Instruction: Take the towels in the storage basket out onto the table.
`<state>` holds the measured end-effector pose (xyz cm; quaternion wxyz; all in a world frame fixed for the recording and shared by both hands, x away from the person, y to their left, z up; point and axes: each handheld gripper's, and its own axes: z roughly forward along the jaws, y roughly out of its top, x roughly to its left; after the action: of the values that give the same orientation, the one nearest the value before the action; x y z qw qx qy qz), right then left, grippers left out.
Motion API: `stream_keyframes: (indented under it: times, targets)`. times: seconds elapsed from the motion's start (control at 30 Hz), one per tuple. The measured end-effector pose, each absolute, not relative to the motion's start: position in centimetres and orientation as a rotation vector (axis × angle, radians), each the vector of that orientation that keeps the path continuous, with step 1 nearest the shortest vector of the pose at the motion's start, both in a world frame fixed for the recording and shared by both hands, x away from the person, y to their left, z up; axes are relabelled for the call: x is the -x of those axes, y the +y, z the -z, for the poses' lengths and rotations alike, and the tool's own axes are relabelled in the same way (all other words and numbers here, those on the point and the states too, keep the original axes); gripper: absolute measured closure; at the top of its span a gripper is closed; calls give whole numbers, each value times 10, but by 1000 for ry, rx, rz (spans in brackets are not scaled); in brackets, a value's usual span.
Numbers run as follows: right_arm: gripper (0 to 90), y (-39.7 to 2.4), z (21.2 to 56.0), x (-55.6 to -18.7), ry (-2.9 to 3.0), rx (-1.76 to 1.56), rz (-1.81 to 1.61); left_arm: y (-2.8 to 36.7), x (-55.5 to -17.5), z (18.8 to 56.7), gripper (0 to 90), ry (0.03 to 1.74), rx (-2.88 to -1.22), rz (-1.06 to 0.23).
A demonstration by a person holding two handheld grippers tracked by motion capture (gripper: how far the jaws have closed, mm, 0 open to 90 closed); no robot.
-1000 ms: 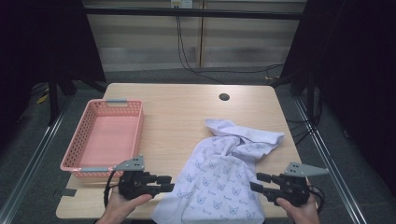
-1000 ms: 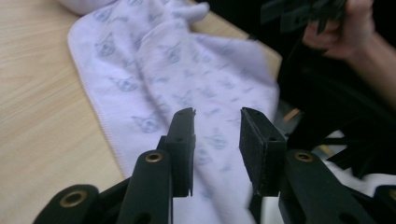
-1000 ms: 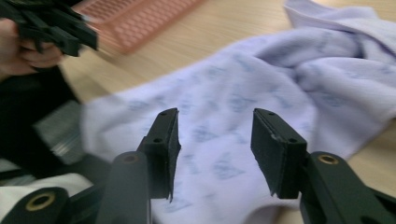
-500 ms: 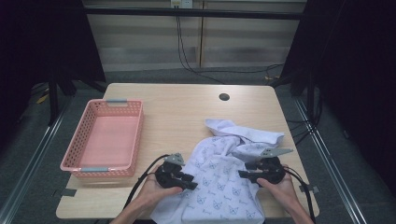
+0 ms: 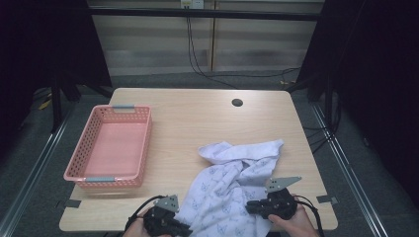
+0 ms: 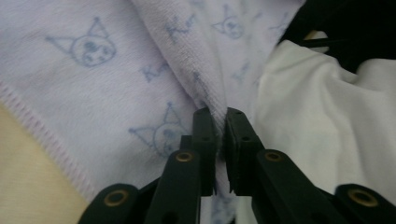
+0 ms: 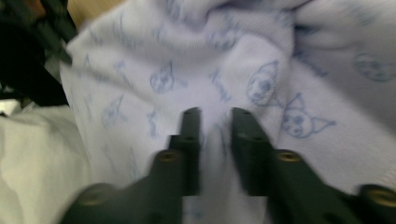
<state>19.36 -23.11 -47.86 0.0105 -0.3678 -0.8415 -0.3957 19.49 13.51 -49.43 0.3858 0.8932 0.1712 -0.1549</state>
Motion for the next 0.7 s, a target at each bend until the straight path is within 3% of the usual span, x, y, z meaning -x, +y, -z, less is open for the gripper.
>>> stream_keyframes:
  times: [0.03, 0.13, 0.33, 0.5, 0.57, 0.63, 0.67, 0.7]
  targets:
    - [594, -235, 474, -194, -2611, 1170, 1298, 135, -199, 485, 692, 429, -2180, 363]
    - [546, -244, 471, -201, -2579, 1231, 1382, 132, -214, 479, 645, 485, -2104, 341]
    - [469, -263, 452, -231, -2585, 1399, 1545, 108, -282, 483, 634, 647, -2076, 157]
    - [372, -266, 459, -249, -2568, 1468, 1483, 100, -307, 490, 505, 702, -2085, 130]
    - [370, -260, 468, -254, -2612, 1460, 1387, 97, -313, 493, 495, 711, -2078, 114]
    - [400, -255, 479, -258, -2646, 1457, 1306, 91, -316, 498, 580, 734, -2124, 81]
    - [575, -253, 487, -262, -2690, 1480, 1203, 89, -317, 502, 668, 740, -2146, 65]
    - [575, -253, 487, -262, -2690, 1480, 1203, 88, -318, 504, 668, 737, -2151, 62]
